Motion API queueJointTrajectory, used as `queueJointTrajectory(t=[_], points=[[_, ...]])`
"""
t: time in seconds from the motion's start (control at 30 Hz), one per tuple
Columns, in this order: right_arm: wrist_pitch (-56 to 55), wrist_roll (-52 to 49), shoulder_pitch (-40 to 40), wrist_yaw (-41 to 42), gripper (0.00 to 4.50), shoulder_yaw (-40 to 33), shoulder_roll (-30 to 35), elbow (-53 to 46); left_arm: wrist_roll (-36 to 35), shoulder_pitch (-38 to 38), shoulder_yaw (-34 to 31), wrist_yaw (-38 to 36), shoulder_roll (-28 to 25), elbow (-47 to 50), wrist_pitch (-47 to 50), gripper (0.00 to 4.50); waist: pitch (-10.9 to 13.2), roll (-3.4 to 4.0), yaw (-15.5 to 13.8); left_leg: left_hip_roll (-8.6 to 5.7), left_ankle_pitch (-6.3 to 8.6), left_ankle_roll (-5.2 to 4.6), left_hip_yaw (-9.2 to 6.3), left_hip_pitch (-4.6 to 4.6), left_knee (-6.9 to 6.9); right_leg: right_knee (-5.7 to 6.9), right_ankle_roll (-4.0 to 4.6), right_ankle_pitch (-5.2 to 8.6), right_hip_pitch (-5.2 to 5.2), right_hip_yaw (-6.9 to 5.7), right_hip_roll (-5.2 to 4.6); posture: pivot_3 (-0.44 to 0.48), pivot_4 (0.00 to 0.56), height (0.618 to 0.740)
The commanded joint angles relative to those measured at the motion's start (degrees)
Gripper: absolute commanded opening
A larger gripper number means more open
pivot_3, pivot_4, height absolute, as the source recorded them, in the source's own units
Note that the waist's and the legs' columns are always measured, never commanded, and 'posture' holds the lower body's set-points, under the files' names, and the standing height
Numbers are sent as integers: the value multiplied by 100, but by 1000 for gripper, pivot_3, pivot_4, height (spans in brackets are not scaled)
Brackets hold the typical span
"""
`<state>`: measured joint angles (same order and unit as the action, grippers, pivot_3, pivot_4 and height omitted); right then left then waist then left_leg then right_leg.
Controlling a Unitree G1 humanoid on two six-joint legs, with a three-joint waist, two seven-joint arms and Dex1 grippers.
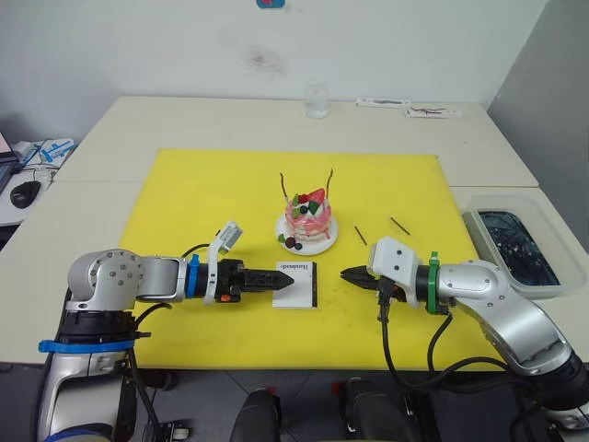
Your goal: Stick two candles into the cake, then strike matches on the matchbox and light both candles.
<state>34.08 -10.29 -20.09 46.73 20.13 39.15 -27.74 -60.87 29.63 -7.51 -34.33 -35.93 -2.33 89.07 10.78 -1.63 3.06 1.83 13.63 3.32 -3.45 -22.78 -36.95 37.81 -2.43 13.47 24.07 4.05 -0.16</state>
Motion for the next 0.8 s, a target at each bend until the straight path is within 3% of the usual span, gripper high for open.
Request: queueJointTrajectory(t=[0.03,0.4,0.8], points=[[-98,264,-256,-46,31,174,-121,176,144,-15,-3,10,162,-110,8,4500,0,0,-2,-1,0,0,0,0,-1,0,-2,-1,0,1,0,0,150,740],[-332,980,-687,28,31,854,-629,1082,300,-191,-10,-106,318,42,32,4500,-2,1,-62,-4,-1,0,-2,0,-1,0,-6,-4,-2,0,-3,0,150,740],[-63,1052,-812,256,31,936,-1028,990,303,-489,-23,-101,506,380,160,4500,-6,1,-37,-4,-1,1,-2,6,1,4,-24,-14,-4,1,-2,0,150,740]])
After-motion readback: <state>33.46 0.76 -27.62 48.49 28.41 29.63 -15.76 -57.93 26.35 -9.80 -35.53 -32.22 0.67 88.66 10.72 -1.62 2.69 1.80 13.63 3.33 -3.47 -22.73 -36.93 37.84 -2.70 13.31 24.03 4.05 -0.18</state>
